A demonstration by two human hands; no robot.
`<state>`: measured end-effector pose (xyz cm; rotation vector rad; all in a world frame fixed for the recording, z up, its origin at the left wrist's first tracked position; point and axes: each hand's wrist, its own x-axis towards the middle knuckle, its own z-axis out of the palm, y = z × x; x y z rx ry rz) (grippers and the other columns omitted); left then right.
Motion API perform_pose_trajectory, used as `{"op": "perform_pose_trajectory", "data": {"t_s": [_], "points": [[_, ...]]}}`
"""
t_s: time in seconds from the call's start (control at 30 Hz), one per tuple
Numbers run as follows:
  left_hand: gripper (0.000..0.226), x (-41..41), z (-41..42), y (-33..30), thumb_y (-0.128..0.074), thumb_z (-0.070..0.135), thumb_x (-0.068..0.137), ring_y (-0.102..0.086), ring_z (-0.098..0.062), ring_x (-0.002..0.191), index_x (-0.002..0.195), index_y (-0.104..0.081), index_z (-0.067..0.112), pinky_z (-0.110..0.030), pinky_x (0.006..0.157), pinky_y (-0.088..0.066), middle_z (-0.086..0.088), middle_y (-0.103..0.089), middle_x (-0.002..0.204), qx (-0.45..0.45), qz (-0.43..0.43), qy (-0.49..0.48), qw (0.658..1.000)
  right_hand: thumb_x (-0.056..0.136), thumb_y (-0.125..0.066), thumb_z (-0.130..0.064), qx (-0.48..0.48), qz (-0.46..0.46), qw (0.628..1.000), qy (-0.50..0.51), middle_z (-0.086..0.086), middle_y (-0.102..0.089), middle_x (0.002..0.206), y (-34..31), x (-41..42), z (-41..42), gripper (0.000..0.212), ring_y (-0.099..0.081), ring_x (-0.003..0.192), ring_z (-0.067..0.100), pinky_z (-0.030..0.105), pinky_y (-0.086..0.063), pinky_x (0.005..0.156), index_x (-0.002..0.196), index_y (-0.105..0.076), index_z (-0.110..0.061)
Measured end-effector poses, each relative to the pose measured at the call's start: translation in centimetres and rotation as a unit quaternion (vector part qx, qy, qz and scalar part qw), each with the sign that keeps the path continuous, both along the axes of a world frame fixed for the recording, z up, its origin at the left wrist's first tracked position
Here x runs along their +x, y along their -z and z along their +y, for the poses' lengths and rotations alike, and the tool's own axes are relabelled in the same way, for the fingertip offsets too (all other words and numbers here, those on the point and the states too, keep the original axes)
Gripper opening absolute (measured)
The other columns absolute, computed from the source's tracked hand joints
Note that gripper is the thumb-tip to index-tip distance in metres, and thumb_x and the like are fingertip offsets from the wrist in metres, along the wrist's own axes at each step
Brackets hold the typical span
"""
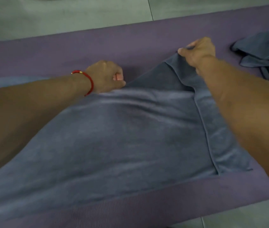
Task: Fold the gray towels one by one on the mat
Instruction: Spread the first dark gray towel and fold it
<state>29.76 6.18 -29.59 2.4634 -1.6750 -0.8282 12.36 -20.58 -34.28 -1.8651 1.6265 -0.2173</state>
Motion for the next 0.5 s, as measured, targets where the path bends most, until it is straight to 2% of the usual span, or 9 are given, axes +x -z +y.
{"op": "perform_pose_trajectory", "data": {"t_s": [0.07, 0.13, 0.23, 0.3, 0.37, 0.43, 0.47, 0.5], "points": [[0.018, 0.3, -1.0, -0.3, -0.061, 0.032, 0.095, -0.063, -0.031, 0.102, 0.094, -0.068, 0.015, -0.034, 0.087, -0.046, -0.009, -0.069, 0.108, 0.03, -0.017, 0.008, 0.999, 0.054, -0.076, -0.064, -0.016, 0.002, 1.0, 0.001, -0.008, -0.07, 0.098, -0.8, -1.0, -0.5, 0.062, -0.068, 0.104, 0.019, 0.047, -0.048, 0.104, 0.1, -0.07, -0.024], [0.016, 1.2, -2.1, -0.6, -0.057, 0.029, 0.098, -0.062, -0.036, 0.105, 0.098, -0.065, 0.015, -0.038, 0.087, -0.045, -0.016, -0.068, 0.112, -0.01, -0.04, -0.021, 0.999, 0.065, -0.081, -0.058, -0.044, 0.02, 0.999, -0.017, -0.007, -0.071, 0.097, -2.3, -1.9, -0.7, 0.056, -0.068, 0.107, 0.016, 0.039, -0.05, 0.102, 0.104, -0.073, -0.019], [0.021, 2.4, -4.3, -1.1, -0.051, 0.028, 0.102, -0.059, -0.047, 0.1, 0.105, -0.06, 0.009, -0.047, 0.077, -0.044, -0.027, -0.063, 0.111, -0.089, -0.168, -0.061, 0.98, 0.073, -0.085, -0.049, -0.013, -0.007, 1.0, -0.006, -0.004, -0.07, 0.099, -3.6, -3.0, -2.3, 0.034, -0.066, 0.096, 0.011, 0.024, -0.051, 0.09, 0.085, -0.071, -0.021], [0.022, 2.1, -5.6, -1.0, -0.051, 0.024, 0.103, -0.058, -0.051, 0.098, 0.108, -0.059, 0.004, -0.048, 0.072, -0.043, -0.031, -0.06, 0.109, -0.103, -0.209, -0.052, 0.971, 0.067, -0.087, -0.055, -0.007, -0.029, 0.999, 0.028, -0.006, -0.071, 0.096, -4.1, -3.0, -2.8, 0.043, -0.067, 0.092, 0.011, 0.024, -0.054, 0.087, 0.084, -0.068, -0.02], [0.024, 1.2, -6.5, -0.1, -0.052, 0.022, 0.102, -0.056, -0.053, 0.104, 0.115, -0.058, 0.002, -0.052, 0.079, -0.046, -0.033, -0.058, 0.116, -0.086, -0.197, -0.044, 0.976, 0.058, -0.084, -0.063, -0.003, -0.055, 0.997, 0.056, -0.003, -0.075, 0.097, -3.5, -3.3, -3.6, 0.065, -0.07, 0.086, 0.015, 0.033, -0.061, 0.081, 0.101, -0.069, -0.017], [0.029, -0.5, -6.2, 1.1, -0.052, 0.023, 0.102, -0.053, -0.051, 0.112, 0.123, -0.054, 0.003, -0.055, 0.089, -0.046, -0.028, -0.05, 0.13, -0.067, -0.166, -0.075, 0.981, 0.066, -0.076, -0.058, 0.012, -0.084, 0.994, 0.068, 0.001, -0.075, 0.096, -2.4, -3.8, -3.5, 0.051, -0.069, 0.069, 0.015, 0.029, -0.06, 0.063, 0.099, -0.064, -0.021], [0.033, -1.7, -5.6, 1.6, -0.051, 0.026, 0.102, -0.051, -0.049, 0.116, 0.127, -0.051, 0.006, -0.055, 0.091, -0.045, -0.025, -0.044, 0.137, -0.066, -0.16, -0.098, 0.98, 0.071, -0.071, -0.057, 0.006, -0.085, 0.994, 0.063, 0.0, -0.074, 0.097, -2.6, -4.1, -2.3, 0.044, -0.07, 0.07, 0.015, 0.029, -0.058, 0.064, 0.099, -0.062, -0.024], [0.036, -3.2, -4.7, 2.2, -0.048, 0.029, 0.101, -0.048, -0.046, 0.121, 0.132, -0.048, 0.009, -0.055, 0.092, -0.044, -0.021, -0.038, 0.145, -0.079, -0.169, -0.111, 0.976, 0.074, -0.069, -0.055, -0.019, -0.075, 0.996, 0.042, -0.002, -0.072, 0.099, -2.8, -4.3, -1.0, 0.041, -0.069, 0.08, 0.015, 0.031, -0.056, 0.075, 0.103, -0.062, -0.026]]}}
